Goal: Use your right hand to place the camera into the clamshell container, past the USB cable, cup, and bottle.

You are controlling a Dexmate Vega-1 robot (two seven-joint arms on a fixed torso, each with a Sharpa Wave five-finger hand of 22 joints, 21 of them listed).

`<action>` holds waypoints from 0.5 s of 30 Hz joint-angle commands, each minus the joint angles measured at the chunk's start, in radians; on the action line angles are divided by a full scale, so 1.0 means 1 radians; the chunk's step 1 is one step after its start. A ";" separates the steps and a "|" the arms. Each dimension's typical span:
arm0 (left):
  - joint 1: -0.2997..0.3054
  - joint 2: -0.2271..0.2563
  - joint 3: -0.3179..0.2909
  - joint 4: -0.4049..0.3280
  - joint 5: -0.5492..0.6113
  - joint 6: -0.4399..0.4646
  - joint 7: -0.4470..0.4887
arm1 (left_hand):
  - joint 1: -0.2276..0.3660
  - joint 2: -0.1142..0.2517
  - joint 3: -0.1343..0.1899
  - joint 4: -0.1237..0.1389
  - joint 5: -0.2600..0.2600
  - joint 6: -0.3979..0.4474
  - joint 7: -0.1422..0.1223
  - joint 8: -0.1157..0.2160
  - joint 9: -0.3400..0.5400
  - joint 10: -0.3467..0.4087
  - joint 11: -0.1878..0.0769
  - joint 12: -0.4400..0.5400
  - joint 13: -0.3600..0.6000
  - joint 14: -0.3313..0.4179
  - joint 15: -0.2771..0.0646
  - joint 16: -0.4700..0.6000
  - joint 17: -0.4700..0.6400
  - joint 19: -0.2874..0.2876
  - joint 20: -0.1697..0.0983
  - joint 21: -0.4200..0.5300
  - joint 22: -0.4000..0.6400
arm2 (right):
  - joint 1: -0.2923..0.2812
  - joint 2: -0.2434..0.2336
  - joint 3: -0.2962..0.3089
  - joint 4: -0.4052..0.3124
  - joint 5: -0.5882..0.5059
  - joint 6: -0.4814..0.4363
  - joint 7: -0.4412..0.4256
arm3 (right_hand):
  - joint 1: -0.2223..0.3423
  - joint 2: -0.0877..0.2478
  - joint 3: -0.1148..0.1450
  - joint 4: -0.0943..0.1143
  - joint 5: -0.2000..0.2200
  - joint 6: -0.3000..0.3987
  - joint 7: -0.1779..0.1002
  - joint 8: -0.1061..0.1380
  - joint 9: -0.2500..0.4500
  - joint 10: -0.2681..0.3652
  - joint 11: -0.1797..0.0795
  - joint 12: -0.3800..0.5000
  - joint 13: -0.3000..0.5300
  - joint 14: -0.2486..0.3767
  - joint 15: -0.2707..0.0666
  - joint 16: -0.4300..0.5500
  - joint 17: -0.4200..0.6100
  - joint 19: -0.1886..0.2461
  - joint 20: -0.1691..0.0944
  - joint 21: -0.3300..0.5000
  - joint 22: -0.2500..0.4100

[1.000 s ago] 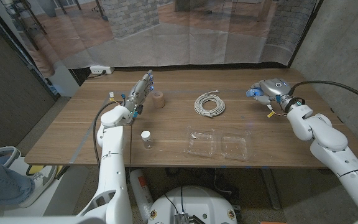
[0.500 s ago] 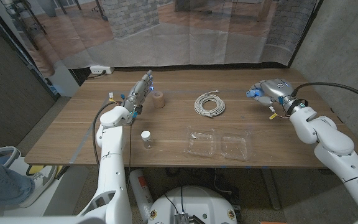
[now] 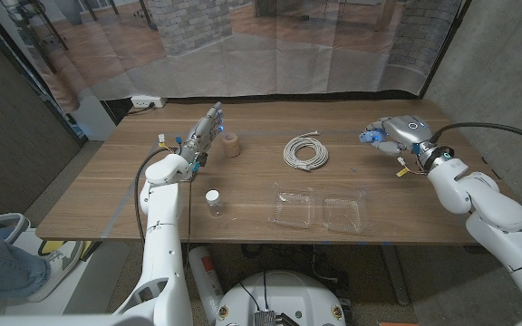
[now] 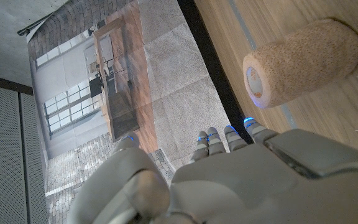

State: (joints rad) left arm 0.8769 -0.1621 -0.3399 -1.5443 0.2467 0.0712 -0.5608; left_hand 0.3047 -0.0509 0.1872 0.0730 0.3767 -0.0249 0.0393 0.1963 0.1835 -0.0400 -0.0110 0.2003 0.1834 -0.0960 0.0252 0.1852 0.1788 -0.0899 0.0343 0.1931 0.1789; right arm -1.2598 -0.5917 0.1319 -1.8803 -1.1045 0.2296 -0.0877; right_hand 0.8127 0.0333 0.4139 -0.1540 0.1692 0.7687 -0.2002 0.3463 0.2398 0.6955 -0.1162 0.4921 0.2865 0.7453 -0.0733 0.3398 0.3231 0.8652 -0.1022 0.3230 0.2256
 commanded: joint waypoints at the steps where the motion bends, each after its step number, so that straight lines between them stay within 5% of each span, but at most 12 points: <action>1: 0.002 -0.002 0.002 0.000 -0.001 -0.005 0.002 | 0.008 0.001 -0.002 0.001 -0.007 0.005 0.000 0.003 0.005 -0.002 0.000 0.003 0.005 -0.003 0.001 0.003 0.005 -0.003 0.003 0.007 0.002 | -0.032 0.003 0.039 -0.012 0.017 0.076 -0.042 | 0.049 0.057 0.005 0.005 0.008 0.029 -0.010 0.004 0.014 0.033 -0.018 0.007 0.006 0.012 -0.105 0.002 0.005 0.007 -0.010 0.010 0.005; 15: -0.001 -0.001 0.005 -0.009 0.004 0.005 0.003 | 0.010 0.002 -0.003 0.000 -0.007 0.005 0.002 0.003 0.005 -0.002 0.003 0.003 0.005 -0.002 0.002 0.003 0.005 -0.001 0.002 0.008 0.002 | -0.063 0.013 0.065 -0.040 0.011 0.121 -0.044 | 0.048 0.058 0.003 0.007 0.008 0.029 -0.012 0.003 0.016 0.034 -0.022 0.006 0.008 0.011 -0.102 -0.001 0.010 0.004 -0.010 0.015 0.007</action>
State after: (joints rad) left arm 0.8783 -0.1638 -0.3385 -1.5489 0.2463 0.0705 -0.5601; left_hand 0.3047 -0.0509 0.1872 0.0730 0.3688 -0.0249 0.0393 0.1963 0.1835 -0.0400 -0.0110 0.2002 0.1834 -0.0960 0.0252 0.1852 0.1788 -0.0899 0.0344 0.1931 0.1789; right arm -1.3000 -0.5855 0.1757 -1.9043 -1.0952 0.3072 -0.1191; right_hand 0.8128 0.0331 0.4139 -0.1540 0.1744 0.7724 -0.1966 0.3463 0.2398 0.7007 -0.1214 0.4917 0.2906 0.7507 -0.0786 0.3391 0.3277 0.8704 -0.1114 0.3307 0.2304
